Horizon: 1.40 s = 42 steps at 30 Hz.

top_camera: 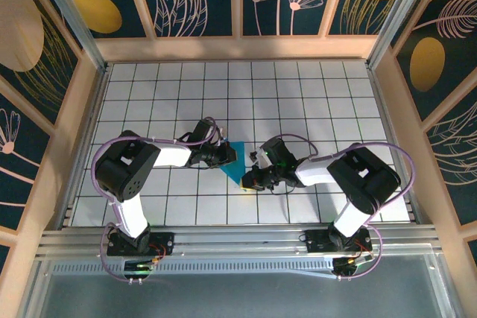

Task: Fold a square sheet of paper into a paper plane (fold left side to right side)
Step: Fourth fold the wing at the center of the table.

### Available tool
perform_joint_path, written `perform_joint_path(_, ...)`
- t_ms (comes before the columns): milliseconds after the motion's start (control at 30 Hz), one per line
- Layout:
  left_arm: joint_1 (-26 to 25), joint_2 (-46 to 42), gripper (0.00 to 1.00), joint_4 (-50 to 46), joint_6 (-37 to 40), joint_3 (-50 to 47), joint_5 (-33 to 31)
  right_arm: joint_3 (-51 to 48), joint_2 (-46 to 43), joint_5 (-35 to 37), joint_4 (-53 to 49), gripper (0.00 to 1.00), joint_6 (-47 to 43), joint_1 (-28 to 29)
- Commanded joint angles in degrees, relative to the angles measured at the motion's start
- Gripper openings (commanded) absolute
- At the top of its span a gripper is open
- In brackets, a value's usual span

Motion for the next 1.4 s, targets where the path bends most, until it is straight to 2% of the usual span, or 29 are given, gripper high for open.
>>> perform_joint_path(0, 0.32, 2.15, 0.09, -6.67, 1.64, -1.14, -6.08, -1.25, -0.53, 1.16, 0.02, 0.0, 0.32, 0.7)
perform_joint_path(1367, 0.32, 2.11, 0.09, -7.11, 1.69, -0.89, -6.34, -1.43, 1.19, 2.73, -2.29, 0.0, -0.61, 1.4)
